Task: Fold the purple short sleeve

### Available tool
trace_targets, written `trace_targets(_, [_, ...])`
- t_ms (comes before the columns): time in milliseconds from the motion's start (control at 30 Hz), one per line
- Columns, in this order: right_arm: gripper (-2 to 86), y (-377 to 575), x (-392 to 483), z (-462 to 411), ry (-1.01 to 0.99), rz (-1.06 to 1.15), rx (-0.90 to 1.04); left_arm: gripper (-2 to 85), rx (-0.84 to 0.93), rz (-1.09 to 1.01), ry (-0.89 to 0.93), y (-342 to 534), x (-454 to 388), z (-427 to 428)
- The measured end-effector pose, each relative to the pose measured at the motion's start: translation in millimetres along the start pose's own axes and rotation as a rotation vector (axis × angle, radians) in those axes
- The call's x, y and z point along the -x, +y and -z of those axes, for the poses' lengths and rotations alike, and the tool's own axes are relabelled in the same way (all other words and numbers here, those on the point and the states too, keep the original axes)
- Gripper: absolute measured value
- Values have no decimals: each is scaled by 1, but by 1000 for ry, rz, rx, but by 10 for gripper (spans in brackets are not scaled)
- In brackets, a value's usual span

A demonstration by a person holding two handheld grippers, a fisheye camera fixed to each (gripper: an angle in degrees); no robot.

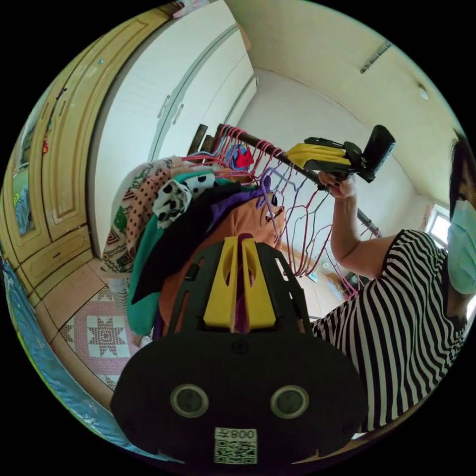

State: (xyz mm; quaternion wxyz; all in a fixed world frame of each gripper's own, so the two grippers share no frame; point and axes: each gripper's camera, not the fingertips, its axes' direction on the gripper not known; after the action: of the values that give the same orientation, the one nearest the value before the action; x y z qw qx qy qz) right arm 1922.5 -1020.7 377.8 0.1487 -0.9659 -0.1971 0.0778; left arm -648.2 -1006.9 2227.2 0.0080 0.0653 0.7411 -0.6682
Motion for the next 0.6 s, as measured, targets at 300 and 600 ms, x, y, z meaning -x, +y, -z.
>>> trace_targets(300, [57,-8,23,-15,-228,-58,-280,8,-148,26,-161,14,-16,104])
trace_targets(600, [20,-53,110,-96,-430,-129,-390,9,-284,89,-489,15,-46,227])
